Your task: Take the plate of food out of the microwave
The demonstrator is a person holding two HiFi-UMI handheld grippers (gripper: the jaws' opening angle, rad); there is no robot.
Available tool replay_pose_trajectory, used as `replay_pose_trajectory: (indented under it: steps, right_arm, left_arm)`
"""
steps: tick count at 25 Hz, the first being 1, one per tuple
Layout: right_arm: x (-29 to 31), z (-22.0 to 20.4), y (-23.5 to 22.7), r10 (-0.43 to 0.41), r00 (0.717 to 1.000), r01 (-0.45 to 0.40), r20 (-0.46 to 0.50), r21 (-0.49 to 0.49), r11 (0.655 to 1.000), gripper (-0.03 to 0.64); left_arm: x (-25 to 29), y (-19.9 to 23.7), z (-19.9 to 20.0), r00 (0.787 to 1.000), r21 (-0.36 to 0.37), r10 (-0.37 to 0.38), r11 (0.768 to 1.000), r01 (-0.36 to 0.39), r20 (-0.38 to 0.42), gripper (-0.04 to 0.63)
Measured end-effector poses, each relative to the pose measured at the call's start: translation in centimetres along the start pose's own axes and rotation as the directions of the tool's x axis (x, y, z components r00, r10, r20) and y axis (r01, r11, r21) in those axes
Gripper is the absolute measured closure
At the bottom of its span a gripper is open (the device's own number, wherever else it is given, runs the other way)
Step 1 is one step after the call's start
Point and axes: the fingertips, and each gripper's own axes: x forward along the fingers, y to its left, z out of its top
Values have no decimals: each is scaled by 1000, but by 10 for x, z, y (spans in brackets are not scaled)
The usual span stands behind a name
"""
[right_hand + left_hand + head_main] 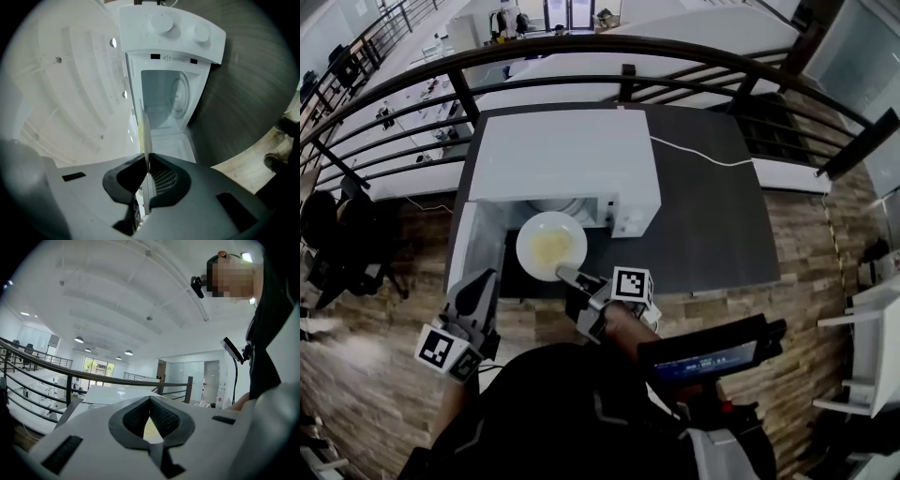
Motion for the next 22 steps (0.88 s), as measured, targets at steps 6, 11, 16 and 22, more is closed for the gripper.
replay_pose_trajectory:
  steps: [6,11,16,22]
  right_arm:
    - [-6,-5,14,34,999,-34,-9,-6,999,599]
    - [-12,-7,19,46,999,-46,8,-20,999,599]
    - [-15,-1,18,47,998,-47,32,-7,999,599]
    - [-17,0,18,38,999,-38,36,-10,999,600]
  left_arm:
    - [7,-3,-6,999,-6,-32,999,32,-26,591]
    - [6,-8,-4,998,-2,-52,999,52,-18,591]
    - [12,-8,-2,998,-4,-66,998,66,-3,591]
    - [20,-12,3,995,-28,-93,995,93,26,591]
